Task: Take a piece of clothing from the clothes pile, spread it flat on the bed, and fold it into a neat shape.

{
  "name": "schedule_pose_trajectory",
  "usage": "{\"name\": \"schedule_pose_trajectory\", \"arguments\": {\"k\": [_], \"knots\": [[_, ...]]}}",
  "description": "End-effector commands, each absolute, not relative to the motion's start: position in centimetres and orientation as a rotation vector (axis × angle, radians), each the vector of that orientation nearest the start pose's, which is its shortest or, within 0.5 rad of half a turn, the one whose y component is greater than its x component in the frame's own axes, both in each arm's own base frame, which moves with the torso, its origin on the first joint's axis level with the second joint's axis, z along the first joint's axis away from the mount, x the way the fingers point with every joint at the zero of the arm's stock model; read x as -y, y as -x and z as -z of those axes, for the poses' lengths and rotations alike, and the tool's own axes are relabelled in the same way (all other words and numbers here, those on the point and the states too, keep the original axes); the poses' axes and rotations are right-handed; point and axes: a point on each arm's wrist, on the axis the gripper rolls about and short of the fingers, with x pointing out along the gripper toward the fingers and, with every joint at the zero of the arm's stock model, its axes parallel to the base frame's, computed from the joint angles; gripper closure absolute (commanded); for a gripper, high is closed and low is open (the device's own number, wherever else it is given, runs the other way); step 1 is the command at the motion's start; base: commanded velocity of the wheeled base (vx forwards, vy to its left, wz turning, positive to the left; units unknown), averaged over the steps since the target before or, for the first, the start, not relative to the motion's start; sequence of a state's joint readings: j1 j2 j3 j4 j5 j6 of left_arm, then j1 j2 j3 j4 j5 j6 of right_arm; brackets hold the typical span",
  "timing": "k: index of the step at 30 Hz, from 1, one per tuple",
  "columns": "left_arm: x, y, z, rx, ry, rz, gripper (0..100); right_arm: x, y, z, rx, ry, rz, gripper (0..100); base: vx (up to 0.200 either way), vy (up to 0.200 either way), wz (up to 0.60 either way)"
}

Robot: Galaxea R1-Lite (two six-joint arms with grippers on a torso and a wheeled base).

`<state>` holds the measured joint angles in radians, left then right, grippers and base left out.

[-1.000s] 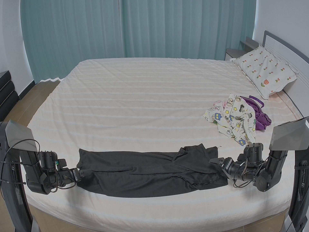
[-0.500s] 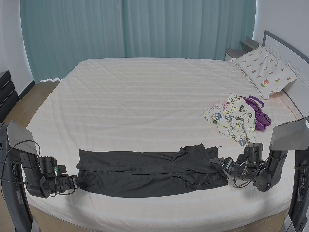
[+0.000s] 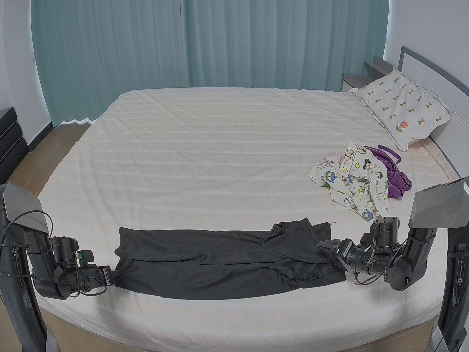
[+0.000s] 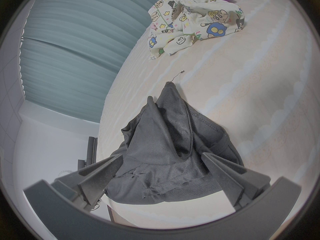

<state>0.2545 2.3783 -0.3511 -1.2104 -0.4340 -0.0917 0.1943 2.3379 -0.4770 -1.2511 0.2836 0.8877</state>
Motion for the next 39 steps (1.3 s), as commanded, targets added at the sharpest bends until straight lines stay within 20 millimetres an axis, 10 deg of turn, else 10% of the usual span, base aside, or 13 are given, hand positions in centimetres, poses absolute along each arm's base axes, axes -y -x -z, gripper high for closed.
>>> {"name": "schedule_pose_trajectory", "arguments": {"k": [1, 39], "knots": [[-6.5, -26.5, 5.7, -0.794, 0.342, 0.130, 100, -6.7, -30.7, 3.2, -0.782, -0.870, -0.159, 0, 0.000, 0.000, 0.00], [-7.1, -26.3, 6.2, -0.823, 0.326, 0.128, 100, -7.5, -31.2, 5.3, -0.768, -0.674, -0.152, 0, 0.000, 0.000, 0.00]]}}
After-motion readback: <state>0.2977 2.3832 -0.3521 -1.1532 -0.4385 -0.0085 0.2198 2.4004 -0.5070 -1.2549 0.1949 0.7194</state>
